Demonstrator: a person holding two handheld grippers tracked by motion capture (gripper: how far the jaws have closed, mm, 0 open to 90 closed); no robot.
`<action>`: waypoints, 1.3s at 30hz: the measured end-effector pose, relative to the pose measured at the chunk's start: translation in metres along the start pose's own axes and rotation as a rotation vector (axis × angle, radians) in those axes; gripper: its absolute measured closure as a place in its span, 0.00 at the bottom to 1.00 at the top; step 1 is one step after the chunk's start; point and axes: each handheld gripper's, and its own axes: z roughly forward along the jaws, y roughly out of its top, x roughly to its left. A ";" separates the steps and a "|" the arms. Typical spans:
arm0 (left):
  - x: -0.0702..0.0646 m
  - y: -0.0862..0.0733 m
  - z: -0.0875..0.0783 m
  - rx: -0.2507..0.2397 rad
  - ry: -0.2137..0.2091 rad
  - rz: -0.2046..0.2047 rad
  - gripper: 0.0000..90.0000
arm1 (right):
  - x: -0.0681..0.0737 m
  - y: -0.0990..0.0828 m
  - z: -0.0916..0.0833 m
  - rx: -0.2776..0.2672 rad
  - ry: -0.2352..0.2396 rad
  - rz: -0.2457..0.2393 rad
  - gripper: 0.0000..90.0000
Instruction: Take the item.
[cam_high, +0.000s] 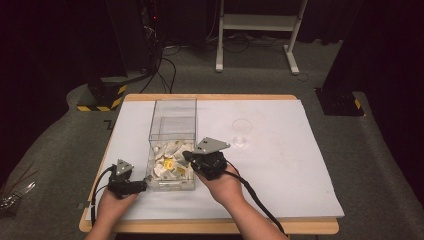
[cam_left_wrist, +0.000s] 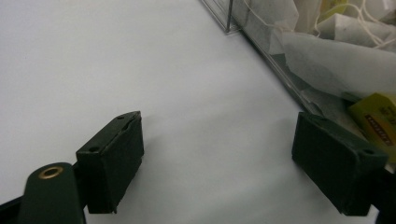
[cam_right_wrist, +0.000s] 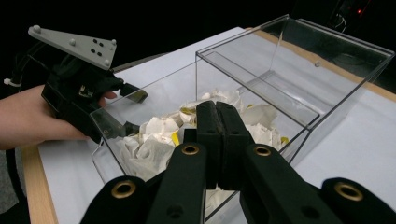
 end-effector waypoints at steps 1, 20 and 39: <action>0.000 0.000 0.000 0.000 0.000 0.001 0.19 | 0.000 0.001 -0.001 -0.004 -0.002 0.000 0.99; 0.000 0.000 0.000 0.000 -0.001 -0.003 0.19 | -0.006 0.013 -0.014 -0.064 -0.036 -0.012 0.99; 0.000 0.000 0.000 0.001 -0.001 -0.002 0.19 | -0.013 0.022 -0.025 -0.096 -0.065 -0.012 0.99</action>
